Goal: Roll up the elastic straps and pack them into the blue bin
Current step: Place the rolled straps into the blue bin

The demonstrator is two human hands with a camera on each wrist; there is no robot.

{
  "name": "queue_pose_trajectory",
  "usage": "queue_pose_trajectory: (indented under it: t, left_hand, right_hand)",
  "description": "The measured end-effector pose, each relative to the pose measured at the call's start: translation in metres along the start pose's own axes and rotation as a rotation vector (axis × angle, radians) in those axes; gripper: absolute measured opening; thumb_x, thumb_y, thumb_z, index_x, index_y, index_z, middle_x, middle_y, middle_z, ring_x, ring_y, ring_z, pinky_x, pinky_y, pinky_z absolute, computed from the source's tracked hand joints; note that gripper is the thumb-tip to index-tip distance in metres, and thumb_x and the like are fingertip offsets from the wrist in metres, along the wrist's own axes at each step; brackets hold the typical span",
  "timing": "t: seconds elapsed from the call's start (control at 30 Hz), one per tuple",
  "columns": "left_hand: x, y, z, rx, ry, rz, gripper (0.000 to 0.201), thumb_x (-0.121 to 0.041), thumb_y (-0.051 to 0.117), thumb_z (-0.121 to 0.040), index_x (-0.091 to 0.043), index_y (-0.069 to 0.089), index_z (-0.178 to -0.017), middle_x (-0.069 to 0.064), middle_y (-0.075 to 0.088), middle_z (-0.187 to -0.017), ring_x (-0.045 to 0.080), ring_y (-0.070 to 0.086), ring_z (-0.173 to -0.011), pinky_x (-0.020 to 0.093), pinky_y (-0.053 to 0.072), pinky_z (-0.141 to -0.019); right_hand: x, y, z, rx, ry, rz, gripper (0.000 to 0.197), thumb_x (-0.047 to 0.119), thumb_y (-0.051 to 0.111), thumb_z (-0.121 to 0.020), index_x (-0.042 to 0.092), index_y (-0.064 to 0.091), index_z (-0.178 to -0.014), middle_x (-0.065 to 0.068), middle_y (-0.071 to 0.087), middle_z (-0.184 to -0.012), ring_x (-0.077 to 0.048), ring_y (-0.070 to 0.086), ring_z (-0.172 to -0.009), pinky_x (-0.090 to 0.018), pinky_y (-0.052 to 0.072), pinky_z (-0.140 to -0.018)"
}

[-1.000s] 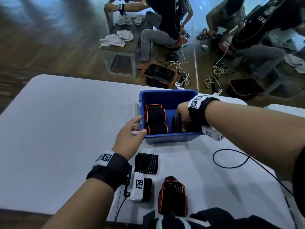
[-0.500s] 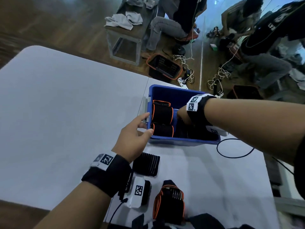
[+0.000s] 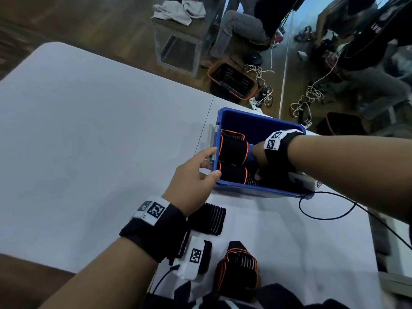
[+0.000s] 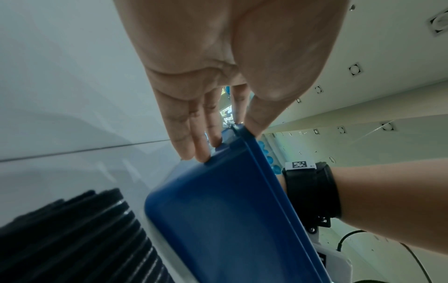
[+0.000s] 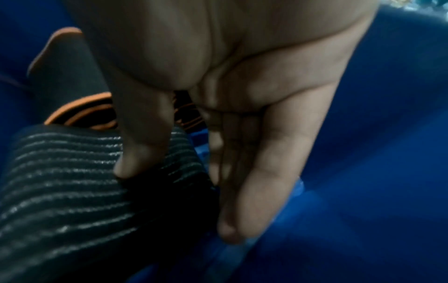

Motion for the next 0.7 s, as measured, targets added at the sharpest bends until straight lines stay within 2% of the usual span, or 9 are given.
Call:
queue_pose_trajectory:
  t: [0.03,0.13,0.23,0.3,0.37,0.4,0.53,0.63,0.7]
  left_hand:
    - [0.000,0.000,0.000,0.000,-0.001,-0.001,0.053,-0.028,0.061,-0.096,-0.046,0.045,-0.143,-0.010,0.061,-0.111,-0.005,0.063,-0.073,0.011,0.047,-0.071]
    - [0.000,-0.001,0.000,0.004,0.001,-0.009,0.053,-0.028,0.062,-0.096,-0.045,0.046,-0.144,-0.010,0.060,-0.111,-0.003,0.065,-0.075,0.004,0.046,-0.066]
    - [0.000,0.000,-0.001,0.004,0.014,-0.015,0.052,-0.027,0.062,-0.096,-0.042,0.047,-0.144,-0.012,0.060,-0.108,-0.005,0.064,-0.073,0.003,0.046,-0.066]
    - [0.000,0.000,-0.001,-0.002,0.021,-0.020,0.052,-0.026,0.063,-0.096,-0.040,0.048,-0.143,-0.013,0.059,-0.103,-0.004,0.063,-0.071,0.005,0.048,-0.069]
    - [0.000,0.000,-0.001,-0.004,0.022,-0.026,0.052,-0.026,0.063,-0.096,-0.040,0.048,-0.143,-0.013,0.059,-0.102,0.001,0.064,-0.072,0.010,0.052,-0.071]
    - [0.000,-0.001,-0.001,-0.005,0.022,-0.027,0.052,-0.026,0.063,-0.096,-0.040,0.048,-0.144,-0.012,0.059,-0.103,0.004,0.065,-0.073,0.014,0.054,-0.073]
    - [0.001,0.000,-0.001,0.003,0.031,-0.014,0.052,-0.027,0.064,-0.095,-0.042,0.049,-0.142,-0.008,0.060,-0.104,0.017,0.069,-0.080,0.037,0.060,-0.084]
    - [0.002,0.002,-0.002,0.012,0.026,-0.007,0.052,-0.028,0.065,-0.093,-0.043,0.050,-0.141,-0.007,0.061,-0.104,0.020,0.070,-0.087,0.046,0.059,-0.088]
    - [0.002,0.003,-0.002,0.009,0.016,-0.003,0.053,-0.030,0.066,-0.091,-0.043,0.051,-0.141,-0.007,0.063,-0.107,0.020,0.070,-0.094,0.048,0.058,-0.091]
  right_hand:
    - [0.003,-0.001,-0.001,-0.008,-0.013,0.066,0.025,0.023,0.074,-0.087,0.015,0.067,-0.110,-0.001,0.068,-0.098,-0.020,0.064,-0.093,-0.029,0.050,-0.083]
    - [0.001,0.006,-0.005,0.037,0.012,0.185,0.044,0.034,0.077,-0.085,0.009,0.068,-0.121,-0.008,0.072,-0.111,-0.020,0.066,-0.093,-0.027,0.053,-0.085]
    - [-0.001,-0.002,0.003,-0.009,0.009,0.247,0.040,0.035,0.065,-0.093,0.009,0.066,-0.124,-0.002,0.061,-0.101,-0.017,0.053,-0.088,-0.017,0.041,-0.056]
    - [-0.007,-0.017,0.016,-0.117,0.018,0.258,0.042,0.042,0.070,-0.088,0.013,0.069,-0.118,-0.001,0.065,-0.099,-0.022,0.059,-0.088,-0.022,0.045,-0.066]
    - [-0.018,-0.032,0.028,-0.244,0.010,0.174,0.042,0.044,0.079,-0.078,0.014,0.073,-0.107,-0.004,0.073,-0.097,-0.025,0.068,-0.089,-0.032,0.056,-0.080]
    - [-0.022,-0.041,0.041,-0.322,-0.009,0.104,0.037,0.041,0.080,-0.076,0.015,0.073,-0.101,-0.004,0.073,-0.095,-0.025,0.068,-0.088,-0.035,0.056,-0.081]
    - [-0.022,-0.050,0.116,-0.585,-0.140,-0.141,0.020,0.032,0.078,-0.080,0.018,0.066,-0.088,0.007,0.062,-0.078,-0.018,0.061,-0.079,-0.029,0.046,-0.070]
    - [-0.003,-0.007,0.159,-0.550,-0.278,-0.337,0.017,0.032,0.079,-0.080,0.022,0.066,-0.085,0.009,0.065,-0.076,-0.004,0.059,-0.070,-0.025,0.047,-0.067]
    - [0.015,0.042,0.164,-0.437,-0.350,-0.421,0.021,0.035,0.080,-0.078,0.025,0.065,-0.089,0.009,0.069,-0.081,-0.004,0.062,-0.073,-0.025,0.051,-0.071]
Point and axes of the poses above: each hand's wrist, its own z-axis away from the middle knuckle, its own y-axis out of the palm, x = y × z, the point moved 9 cm from there along -z, towards the middle knuckle
